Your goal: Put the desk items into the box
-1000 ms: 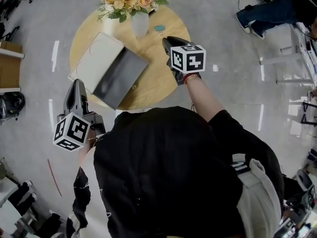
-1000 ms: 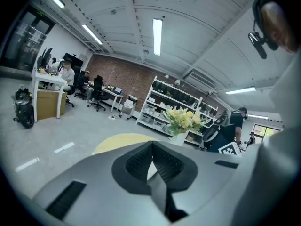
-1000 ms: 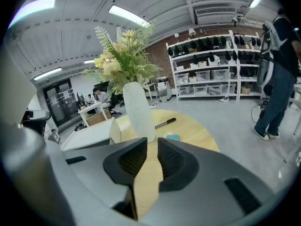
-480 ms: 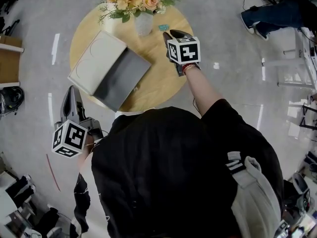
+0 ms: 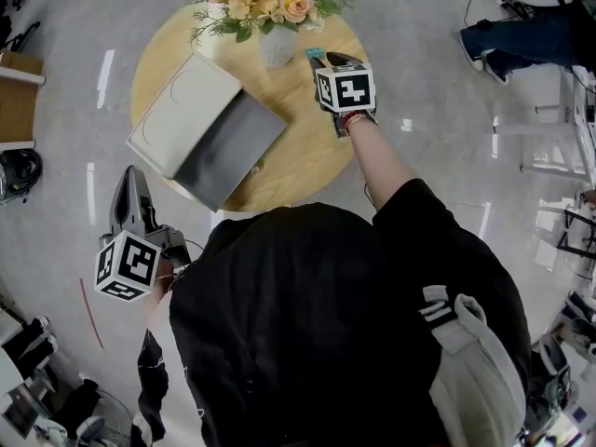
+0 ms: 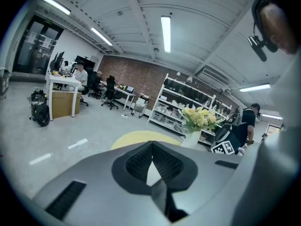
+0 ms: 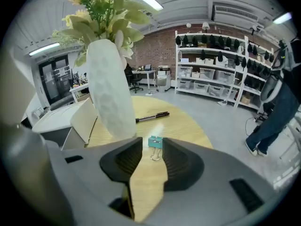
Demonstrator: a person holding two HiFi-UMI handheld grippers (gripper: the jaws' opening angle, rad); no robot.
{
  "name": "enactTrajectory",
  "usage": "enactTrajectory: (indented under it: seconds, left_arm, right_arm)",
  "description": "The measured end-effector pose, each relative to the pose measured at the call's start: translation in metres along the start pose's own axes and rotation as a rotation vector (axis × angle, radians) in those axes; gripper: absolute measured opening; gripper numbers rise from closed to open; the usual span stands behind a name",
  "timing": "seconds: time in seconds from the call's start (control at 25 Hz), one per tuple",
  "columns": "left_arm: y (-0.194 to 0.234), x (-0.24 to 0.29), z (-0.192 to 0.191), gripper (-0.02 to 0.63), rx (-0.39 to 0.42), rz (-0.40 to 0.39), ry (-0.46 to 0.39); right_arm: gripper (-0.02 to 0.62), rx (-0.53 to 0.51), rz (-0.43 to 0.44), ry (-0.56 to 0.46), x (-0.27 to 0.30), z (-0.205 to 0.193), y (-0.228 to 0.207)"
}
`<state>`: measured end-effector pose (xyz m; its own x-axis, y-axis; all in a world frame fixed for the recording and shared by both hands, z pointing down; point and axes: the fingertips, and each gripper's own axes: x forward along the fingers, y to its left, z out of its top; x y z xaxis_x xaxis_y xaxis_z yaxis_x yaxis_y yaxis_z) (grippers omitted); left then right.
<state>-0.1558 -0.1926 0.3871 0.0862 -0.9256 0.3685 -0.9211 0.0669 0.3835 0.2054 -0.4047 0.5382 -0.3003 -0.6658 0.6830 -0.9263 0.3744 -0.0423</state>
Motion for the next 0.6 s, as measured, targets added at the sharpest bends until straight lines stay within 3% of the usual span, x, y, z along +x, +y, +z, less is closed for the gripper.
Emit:
enactTrajectory:
  seconds: [0.6]
  left_arm:
    - [0.010,-0.007,0.000,0.009,0.001,0.043,-0.003]
  right_arm:
    - [0.137,-0.023,-0.012,0.027,0.024,-0.001,-0.003]
